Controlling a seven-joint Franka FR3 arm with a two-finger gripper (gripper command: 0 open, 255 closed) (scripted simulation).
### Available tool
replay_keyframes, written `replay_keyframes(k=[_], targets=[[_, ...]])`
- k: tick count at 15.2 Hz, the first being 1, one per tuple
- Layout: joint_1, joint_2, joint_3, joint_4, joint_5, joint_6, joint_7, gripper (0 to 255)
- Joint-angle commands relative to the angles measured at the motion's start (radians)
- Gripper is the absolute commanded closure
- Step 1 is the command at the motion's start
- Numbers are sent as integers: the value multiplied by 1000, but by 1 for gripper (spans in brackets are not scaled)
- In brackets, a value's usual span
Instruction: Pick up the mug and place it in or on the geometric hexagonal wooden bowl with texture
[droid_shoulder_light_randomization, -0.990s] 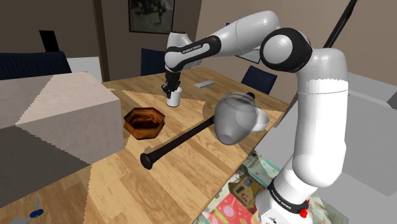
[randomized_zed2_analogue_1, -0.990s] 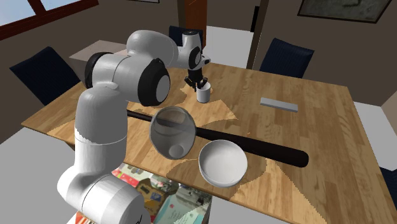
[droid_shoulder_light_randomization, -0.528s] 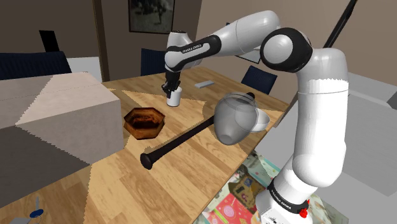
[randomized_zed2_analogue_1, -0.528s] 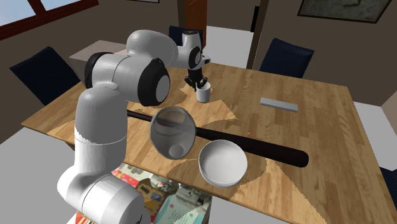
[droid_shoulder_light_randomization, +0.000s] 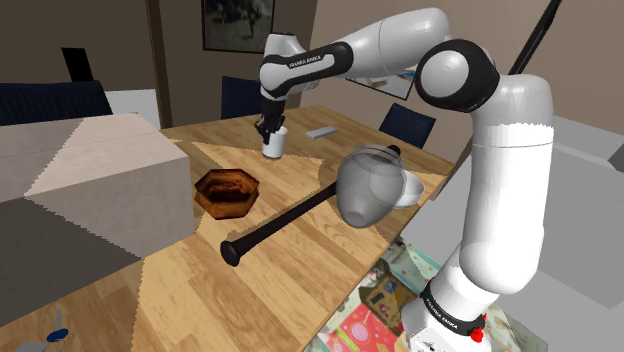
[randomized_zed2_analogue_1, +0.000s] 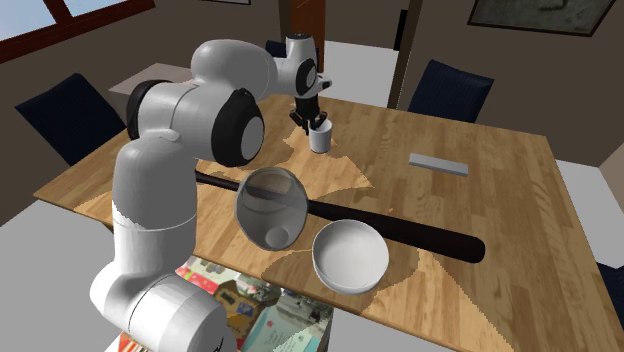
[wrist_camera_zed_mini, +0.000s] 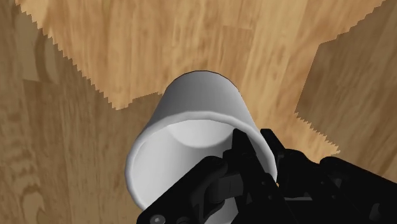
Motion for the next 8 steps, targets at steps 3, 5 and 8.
replay_keyframes(k=[3, 5, 8], targets=[[1, -20, 2, 24, 3, -44, -3, 255], [1, -27, 2, 41, 5, -68, -5, 255], [1, -36, 3, 69, 7, -104, -8, 255]])
